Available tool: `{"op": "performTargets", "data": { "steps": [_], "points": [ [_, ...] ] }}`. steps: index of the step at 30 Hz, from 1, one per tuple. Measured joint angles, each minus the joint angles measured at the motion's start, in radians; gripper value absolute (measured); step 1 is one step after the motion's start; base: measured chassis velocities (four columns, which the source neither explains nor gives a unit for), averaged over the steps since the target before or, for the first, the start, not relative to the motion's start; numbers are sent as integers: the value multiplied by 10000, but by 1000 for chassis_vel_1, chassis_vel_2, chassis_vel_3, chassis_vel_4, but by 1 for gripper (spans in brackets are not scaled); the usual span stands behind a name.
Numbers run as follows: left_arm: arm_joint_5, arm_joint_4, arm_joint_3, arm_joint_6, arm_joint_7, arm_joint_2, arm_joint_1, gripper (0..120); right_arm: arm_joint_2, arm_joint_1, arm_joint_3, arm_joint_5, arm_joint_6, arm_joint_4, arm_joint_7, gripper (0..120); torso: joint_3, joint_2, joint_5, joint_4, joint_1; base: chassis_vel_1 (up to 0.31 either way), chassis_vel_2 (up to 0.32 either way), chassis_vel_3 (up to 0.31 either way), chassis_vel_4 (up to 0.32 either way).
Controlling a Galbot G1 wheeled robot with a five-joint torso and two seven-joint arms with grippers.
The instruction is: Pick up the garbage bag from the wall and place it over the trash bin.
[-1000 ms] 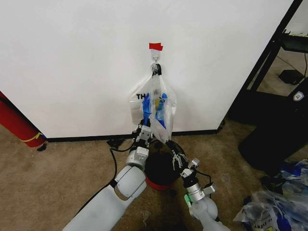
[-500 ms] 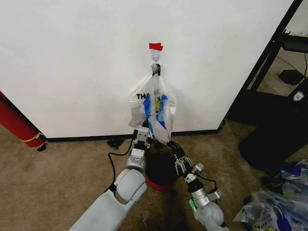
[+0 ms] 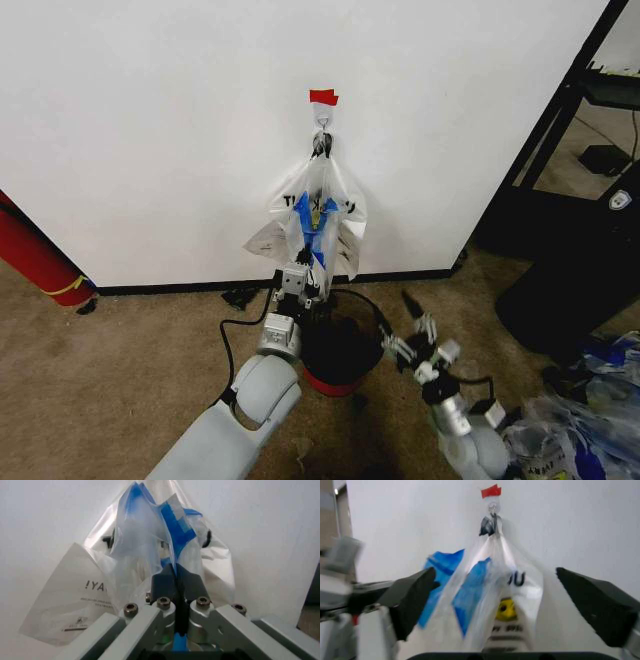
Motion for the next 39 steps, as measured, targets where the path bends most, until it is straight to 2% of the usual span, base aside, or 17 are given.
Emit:
{"op": "performTargets", "data": {
  "steps": [5,9,13,16,20,29,35,36,39],
  "points": [
    [19,92,15,-14,10,-65,25,0,-406,1541,-521,-1869,-272,-800,815,100,1,0,1,1,0,0,0,0,0],
    [19,103,7,-25,14,-47,29,0,-737,2189,-869,-2618,-430,-1229,795,100,1,0,1,-1,0,0,0,0,0],
    [14,129,-1,-39,26,-12,-9,0,-1246,2977,-1461,-4067,-696,-1668,786,100,1,-1,0,-2,0,0,0,0,0],
    [9,162,0,-45,28,-18,-48,0,-1307,3245,-1588,-4792,-725,-1831,925,100,2,-1,2,-3,1,0,0,0,0],
    [-1,242,23,-61,32,-70,-113,0,-1204,3886,-1727,-6682,-750,-2143,1612,100,2,-1,2,-2,1,0,0,0,0],
    [-2,271,31,-70,37,-71,-102,0,-941,4518,-1924,-7940,-587,-2395,1977,100,1,-1,0,-2,1,0,0,0,0],
    [28,263,13,-70,38,-121,-28,0,-662,4992,-2112,-10045,-478,-2830,2055,100,1,-1,-1,-3,1,0,0,0,0],
    [28,263,13,-70,38,-121,-28,0,-662,4992,-2112,-10045,-478,-2830,2055,100,1,-1,-1,-3,1,0,0,0,0],
    [64,213,-17,-87,41,-141,80,0,-447,5129,-2036,-11147,-457,-3005,2499,100,1,-1,-1,-1,1,0,0,0,0]
  ]
}}
